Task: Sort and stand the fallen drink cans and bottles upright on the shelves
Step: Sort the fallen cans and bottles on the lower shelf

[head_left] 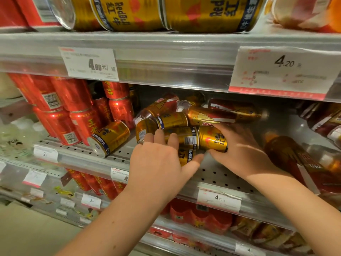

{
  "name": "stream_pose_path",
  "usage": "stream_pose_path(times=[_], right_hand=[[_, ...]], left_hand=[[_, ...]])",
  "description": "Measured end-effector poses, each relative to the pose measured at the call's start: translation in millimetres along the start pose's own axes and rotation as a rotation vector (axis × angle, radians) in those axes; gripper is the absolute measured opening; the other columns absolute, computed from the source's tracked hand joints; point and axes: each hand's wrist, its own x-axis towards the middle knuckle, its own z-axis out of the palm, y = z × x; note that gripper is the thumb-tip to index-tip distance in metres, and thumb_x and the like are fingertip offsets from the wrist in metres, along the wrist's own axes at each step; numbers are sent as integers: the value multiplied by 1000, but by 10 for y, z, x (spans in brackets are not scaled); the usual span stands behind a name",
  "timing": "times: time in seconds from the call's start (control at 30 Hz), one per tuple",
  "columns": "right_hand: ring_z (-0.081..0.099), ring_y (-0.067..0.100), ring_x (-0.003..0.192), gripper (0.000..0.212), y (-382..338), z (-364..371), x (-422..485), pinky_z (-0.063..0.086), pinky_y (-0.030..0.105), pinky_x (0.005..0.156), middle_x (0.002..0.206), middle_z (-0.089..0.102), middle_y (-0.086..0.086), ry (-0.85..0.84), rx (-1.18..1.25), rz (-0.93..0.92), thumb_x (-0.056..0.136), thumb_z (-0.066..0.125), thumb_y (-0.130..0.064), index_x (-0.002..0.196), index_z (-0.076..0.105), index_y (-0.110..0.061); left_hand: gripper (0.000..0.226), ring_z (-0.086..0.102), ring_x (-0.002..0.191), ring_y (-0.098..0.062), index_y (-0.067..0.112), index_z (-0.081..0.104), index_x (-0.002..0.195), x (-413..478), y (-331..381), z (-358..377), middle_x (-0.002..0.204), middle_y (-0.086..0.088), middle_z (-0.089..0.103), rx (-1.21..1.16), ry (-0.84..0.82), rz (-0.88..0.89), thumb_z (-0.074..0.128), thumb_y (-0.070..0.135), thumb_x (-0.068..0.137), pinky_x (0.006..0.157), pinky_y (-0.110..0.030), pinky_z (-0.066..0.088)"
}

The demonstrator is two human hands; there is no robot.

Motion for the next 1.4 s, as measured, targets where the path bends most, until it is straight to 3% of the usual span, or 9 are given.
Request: stream_pose_path(times=[0.17,0.23,0.43,0.67,0.83,0.93,1.07,1.2,1.4], right_hand=[[35,27,138,83,30,-25,12,35,42,111,152,38,-1,-37,39,-51,84,73,-48,153,27,-39],[39,26,135,76,17,-34,9,36,38,110,149,42,-2,-10,63,-53,84,70,-54,150,34,-38],[44,27,128,44,-18,-39,-9,34,35,105,134,53,6,196,30,-67,97,56,-45,133,58,-22],[47,19,123,35,12,-119,93,34,28,100,129,55,0,196,113,-51,100,53,-44,129,57,-25],[53,22,118,37,20,-132,251,46,39,102,125,53,-2,153,118,-12,98,53,-47,130,54,-29],[54,23,117,38,92,-93,441,48,42,100,128,56,2,127,131,-14,95,50,-50,128,53,-30],[51,17,106,38,211,-93,672,42,33,84,118,58,2,233,94,-12,96,47,-52,128,55,-32],[52,29,121,44,242,-152,863,48,43,95,127,59,9,289,23,27,97,49,-51,136,53,-30],[60,22,117,49,433,-390,1046,51,39,92,134,61,0,126,-153,14,93,60,-52,138,49,-36]], left_hand=[[78,58,95,-28,22,67,117,-28,-134,60,101,-4,61,-63,38,27,24,82,90,71,-38,47],[68,56,90,-27,23,70,108,-44,-204,96,94,-4,60,-86,79,58,32,77,93,70,-38,43],[55,52,109,-18,27,65,127,119,-416,224,117,6,58,-360,98,95,38,63,97,96,-39,44],[53,50,113,-21,28,68,119,403,-603,248,116,1,66,-344,41,86,36,62,95,95,-36,42],[36,56,119,-24,25,67,119,684,-732,219,117,-1,65,-474,41,68,47,46,99,99,-39,45],[28,60,109,-22,20,67,120,997,-810,284,112,-2,67,-516,80,79,57,36,99,97,-42,49],[36,64,108,-19,23,65,123,1474,-822,384,115,1,69,-490,47,143,54,48,100,96,-39,52],[45,57,115,-22,25,54,135,1847,-717,480,127,-1,60,-353,-4,315,44,55,102,100,-42,47],[43,58,103,-15,33,56,128,2357,-581,661,117,8,60,-321,-181,320,42,63,100,92,-39,51]])
